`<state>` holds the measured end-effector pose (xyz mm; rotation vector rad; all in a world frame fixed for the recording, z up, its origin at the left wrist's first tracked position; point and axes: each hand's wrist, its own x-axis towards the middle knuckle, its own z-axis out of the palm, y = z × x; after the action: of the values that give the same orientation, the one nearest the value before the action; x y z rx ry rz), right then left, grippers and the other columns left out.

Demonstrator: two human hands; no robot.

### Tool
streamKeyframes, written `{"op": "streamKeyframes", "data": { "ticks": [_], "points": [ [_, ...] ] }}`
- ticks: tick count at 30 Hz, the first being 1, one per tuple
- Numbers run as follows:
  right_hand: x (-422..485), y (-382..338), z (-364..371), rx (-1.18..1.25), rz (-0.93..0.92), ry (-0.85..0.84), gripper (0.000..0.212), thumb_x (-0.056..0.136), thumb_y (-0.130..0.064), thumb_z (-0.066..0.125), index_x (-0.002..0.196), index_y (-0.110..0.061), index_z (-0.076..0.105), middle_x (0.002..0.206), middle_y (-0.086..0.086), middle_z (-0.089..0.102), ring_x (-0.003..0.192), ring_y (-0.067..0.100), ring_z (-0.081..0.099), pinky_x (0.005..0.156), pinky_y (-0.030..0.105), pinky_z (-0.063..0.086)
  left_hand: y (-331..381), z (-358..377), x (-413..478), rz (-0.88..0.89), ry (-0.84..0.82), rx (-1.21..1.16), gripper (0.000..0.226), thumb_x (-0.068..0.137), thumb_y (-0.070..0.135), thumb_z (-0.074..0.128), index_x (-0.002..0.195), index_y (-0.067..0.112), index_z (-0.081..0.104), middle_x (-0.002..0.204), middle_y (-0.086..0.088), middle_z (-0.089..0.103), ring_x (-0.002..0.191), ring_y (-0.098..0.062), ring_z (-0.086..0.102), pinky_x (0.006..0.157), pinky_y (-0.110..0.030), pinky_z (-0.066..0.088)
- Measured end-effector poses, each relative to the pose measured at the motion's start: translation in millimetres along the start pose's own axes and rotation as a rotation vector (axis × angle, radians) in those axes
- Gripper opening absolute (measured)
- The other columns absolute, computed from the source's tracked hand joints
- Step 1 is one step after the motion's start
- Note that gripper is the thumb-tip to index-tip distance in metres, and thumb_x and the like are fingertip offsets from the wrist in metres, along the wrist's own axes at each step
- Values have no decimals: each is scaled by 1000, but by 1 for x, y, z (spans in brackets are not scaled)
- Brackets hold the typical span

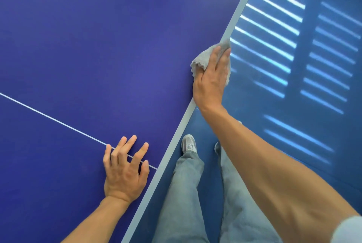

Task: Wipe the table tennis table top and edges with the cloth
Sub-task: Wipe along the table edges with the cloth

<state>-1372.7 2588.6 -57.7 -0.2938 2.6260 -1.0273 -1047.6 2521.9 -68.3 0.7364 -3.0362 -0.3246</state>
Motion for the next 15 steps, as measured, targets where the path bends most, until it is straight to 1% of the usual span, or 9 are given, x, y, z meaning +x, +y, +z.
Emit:
{"op": "streamKeyframes", "data": {
  "ticks": [1,2,5,8,10,12,13,14,15],
  "points": [
    [-4,3,1,-105,-46,-10,71,110,-30,43,167,-8,7,173,20,-6,161,34,-4,129,53,3,0,-1,0,2,1,-6,43,98,38,45,139,27,53,152,-13,44,144,-36,39,125,-58,12],
    [-13,6,1,-182,-98,-25,70,110,-28,44,166,-7,8,173,20,-7,161,36,-8,129,54,1,0,-2,0,1,2,-14,43,98,37,46,139,27,53,151,-13,45,143,-36,40,125,-59,13],
    [-49,20,-1,-326,-288,-103,72,106,-22,48,166,-8,11,173,18,-3,160,41,-8,130,54,2,1,-5,3,-17,15,-17,42,96,36,47,137,27,54,149,-13,47,141,-37,42,126,-57,13],
    [-56,27,-7,-356,-308,-188,77,105,-22,52,166,-10,7,173,15,-6,159,38,-12,130,55,4,7,-8,2,-39,24,-20,41,95,35,48,134,26,56,146,-14,49,139,-38,44,126,-56,14],
    [-31,18,-9,-277,-258,-178,75,107,-20,50,165,-7,5,172,19,-8,159,43,-13,129,51,8,11,-11,9,-78,33,-1,38,94,36,50,129,23,59,140,-14,52,132,-39,48,122,-58,21],
    [8,3,-10,-96,-120,-125,73,108,-16,48,166,-8,4,172,20,-14,159,43,-12,126,38,10,19,-15,28,-172,51,10,36,93,36,51,121,18,64,128,-13,54,119,-41,51,112,-61,30],
    [30,-4,-11,24,-30,-87,75,108,-16,48,166,-10,2,172,18,-16,160,40,-9,127,39,14,23,-18,43,-213,70,2,35,92,36,51,116,15,66,123,-12,54,114,-40,52,109,-62,32],
    [51,-9,-14,152,57,-55,79,108,-18,50,167,-14,-2,173,16,-15,161,37,-2,127,42,20,28,-20,61,-235,98,-8,34,92,35,51,114,13,67,120,-11,54,111,-38,52,107,-62,34],
    [70,-12,-17,281,140,-33,84,107,-20,52,167,-19,-6,174,15,-8,159,35,13,122,46,34,35,-22,81,-242,129,-19,33,91,33,52,113,12,67,119,-11,54,111,-36,51,108,-62,34]
  ]
}}
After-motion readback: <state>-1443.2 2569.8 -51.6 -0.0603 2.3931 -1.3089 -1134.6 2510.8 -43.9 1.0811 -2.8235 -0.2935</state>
